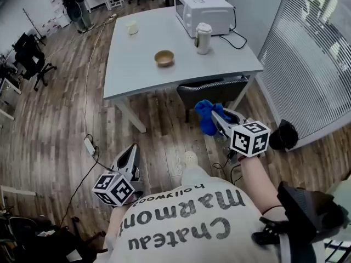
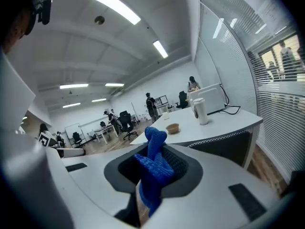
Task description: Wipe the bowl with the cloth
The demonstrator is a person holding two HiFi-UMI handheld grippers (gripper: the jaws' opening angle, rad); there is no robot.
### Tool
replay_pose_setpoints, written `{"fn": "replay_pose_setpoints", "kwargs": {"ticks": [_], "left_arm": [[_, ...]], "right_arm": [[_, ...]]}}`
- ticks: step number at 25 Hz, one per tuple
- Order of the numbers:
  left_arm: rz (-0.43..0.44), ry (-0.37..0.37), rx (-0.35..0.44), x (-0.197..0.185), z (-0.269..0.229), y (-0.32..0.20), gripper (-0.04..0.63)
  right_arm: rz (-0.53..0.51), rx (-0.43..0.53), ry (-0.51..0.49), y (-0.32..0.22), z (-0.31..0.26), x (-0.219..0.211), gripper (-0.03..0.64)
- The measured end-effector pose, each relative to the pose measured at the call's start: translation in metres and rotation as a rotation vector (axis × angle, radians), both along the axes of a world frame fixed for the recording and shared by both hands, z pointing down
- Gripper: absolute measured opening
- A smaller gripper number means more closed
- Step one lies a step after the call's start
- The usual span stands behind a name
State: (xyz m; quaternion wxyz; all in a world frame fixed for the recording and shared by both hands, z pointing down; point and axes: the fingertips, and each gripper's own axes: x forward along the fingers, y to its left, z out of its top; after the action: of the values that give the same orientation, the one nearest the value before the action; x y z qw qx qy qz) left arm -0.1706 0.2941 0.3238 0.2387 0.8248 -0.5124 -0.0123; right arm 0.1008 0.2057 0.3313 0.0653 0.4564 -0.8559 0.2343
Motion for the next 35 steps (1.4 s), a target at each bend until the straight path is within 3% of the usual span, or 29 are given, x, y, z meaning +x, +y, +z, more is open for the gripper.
{"fn": "replay_pose_setpoints", "kwargs": {"ticks": [15,20,22,25,31,35], "left_arm": [[-0.081,0.041,0.019,0.006,0.0,-0.232,-0.009],[-0.158,0.081,0.021,0.002,0.012,-0.267,-0.01],[-0.161,0.104,0.001,0.002,0.014,-0.279,-0.011],[-0.173,0.078,-0.061,0.001,0.025,-0.295,-0.013],[-0.133,0.041,-0.154,0.011,0.046,-0.327,0.021],[-0.107,0.062,-0.215,0.007,0.069,-0.373,0.032]], "right_arm": [[-0.053,0.015,-0.009,-0.252,-0.002,0.006,0.064],[-0.116,0.095,-0.081,-0.286,-0.014,-0.006,0.064],[-0.146,0.106,-0.124,-0.299,-0.019,-0.016,0.064],[-0.178,0.086,-0.117,-0.32,-0.013,-0.03,0.064],[-0.133,0.081,-0.125,-0.356,-0.003,-0.047,0.064],[-0.168,0.047,-0.126,-0.387,0.013,-0.07,0.064]]}}
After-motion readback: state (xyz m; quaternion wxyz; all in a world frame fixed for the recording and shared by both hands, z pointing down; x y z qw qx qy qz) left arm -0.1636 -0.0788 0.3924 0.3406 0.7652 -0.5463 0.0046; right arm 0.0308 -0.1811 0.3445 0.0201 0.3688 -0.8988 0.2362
